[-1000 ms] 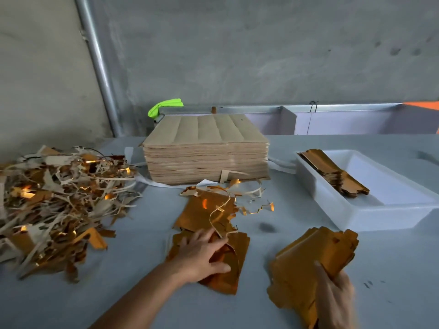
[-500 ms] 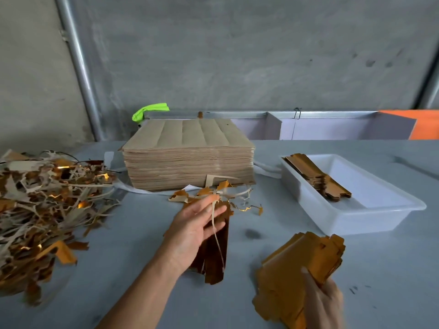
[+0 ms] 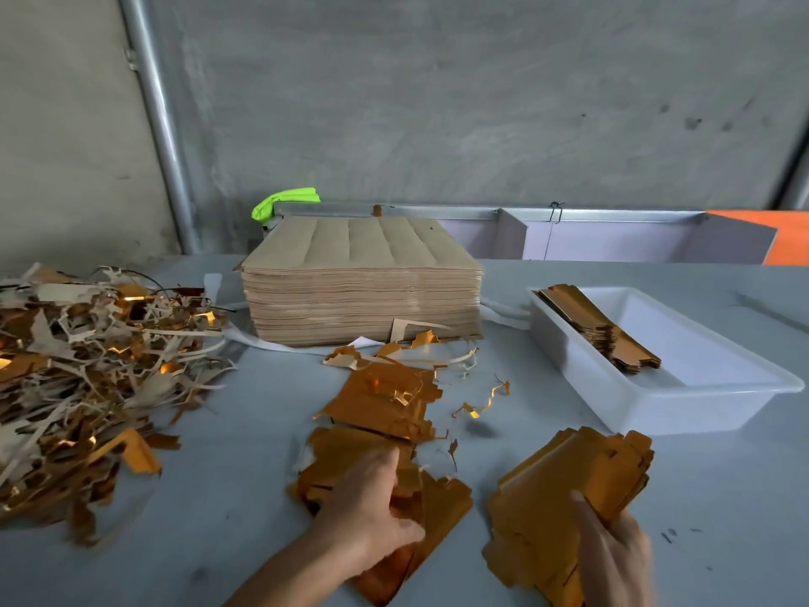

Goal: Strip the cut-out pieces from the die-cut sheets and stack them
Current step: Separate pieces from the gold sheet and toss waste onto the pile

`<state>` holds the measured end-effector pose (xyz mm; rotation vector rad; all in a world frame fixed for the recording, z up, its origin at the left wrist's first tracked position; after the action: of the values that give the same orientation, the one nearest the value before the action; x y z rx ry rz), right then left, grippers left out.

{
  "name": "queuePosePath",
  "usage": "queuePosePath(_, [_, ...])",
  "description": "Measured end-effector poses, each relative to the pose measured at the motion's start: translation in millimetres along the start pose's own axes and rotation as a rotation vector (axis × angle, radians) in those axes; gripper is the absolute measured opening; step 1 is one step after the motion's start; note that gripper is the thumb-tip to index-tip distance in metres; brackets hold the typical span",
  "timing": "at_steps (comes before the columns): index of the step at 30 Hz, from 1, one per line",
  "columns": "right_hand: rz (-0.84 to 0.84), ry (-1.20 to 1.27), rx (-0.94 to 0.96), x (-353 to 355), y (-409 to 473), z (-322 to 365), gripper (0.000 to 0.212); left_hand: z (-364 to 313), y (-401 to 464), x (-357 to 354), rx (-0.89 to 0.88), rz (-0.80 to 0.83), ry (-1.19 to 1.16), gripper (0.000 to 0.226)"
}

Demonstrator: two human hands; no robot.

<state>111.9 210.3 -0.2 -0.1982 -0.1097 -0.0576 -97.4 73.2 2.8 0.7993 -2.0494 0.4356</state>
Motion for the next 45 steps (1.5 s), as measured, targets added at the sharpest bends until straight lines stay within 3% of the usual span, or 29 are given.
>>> queuePosePath(2, [-0.034, -0.114, 0.003, 4.0, 1.3, -15.1, 0.032, -3.0, -9.7, -4.1, -0.056, 0.036, 0.127, 0.065])
queuePosePath(4, [-0.02, -0.066, 0.042, -2.5, 8.6, -12.0, 0.033, -6.4, -16.6, -5.6, -0.084, 0.032, 0.187, 0.049])
queuePosePath(13, [0.018, -0.064, 0.096, -8.4, 4.5, -7.3, 0.03, -21.3, -13.3, 9.3, -0.267, -0.098, 0.205, 0.025])
queuePosePath(18, [0.054, -0.013, 0.153, -21.3, -0.6, 0.0, 0.005, -37.5, -8.4, 30.2, -0.239, -0.288, -0.168, 0.019])
queuePosePath(22, [0.173, -0.017, 0.179, -49.3, -15.0, -0.3, 0.013, -64.8, -11.4, 26.7, -0.289, -0.352, -0.367, 0.027])
queuePosePath(25, [0.238, 0.02, 0.15, -61.2, -24.3, -2.8, 0.017, -76.6, -10.2, 13.4, -0.262, -0.3, -0.512, 0.019])
queuePosePath(28, [0.341, 0.107, -0.007, -67.4, -30.2, -10.4, 0.031, -73.4, -5.3, -6.6, -0.17, -0.181, -0.601, 0.011])
queuePosePath(30, [0.346, 0.122, -0.052, -64.5, -29.7, -13.7, 0.029, -66.5, -3.5, -14.5, -0.107, -0.132, -0.666, 0.012])
queuePosePath(33, [0.328, 0.117, -0.048, -61.9, -29.8, -17.1, 0.021, -54.5, -1.0, -18.9, -0.027, -0.123, -0.742, 0.014])
queuePosePath(38, [0.332, 0.131, -0.061, -65.6, -34.5, -16.5, 0.028, -58.5, 1.4, -21.3, -0.109, -0.108, -0.657, 0.016])
queuePosePath(45, [0.363, 0.148, -0.021, -63.2, -32.9, -15.9, 0.027, -46.5, 0.5, -41.8, 0.01, 0.087, -0.841, 0.02])
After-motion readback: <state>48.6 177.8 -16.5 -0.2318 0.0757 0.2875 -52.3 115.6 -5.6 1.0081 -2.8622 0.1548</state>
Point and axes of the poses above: each hand's wrist, its own y-axis towards the middle knuckle, its own x-axis out of the back of the hand, z = x × y, the point moved 9 cm from there along y, towards the middle knuckle, and after that the axes turned 11 degrees about -z, right-handed, at the moved point
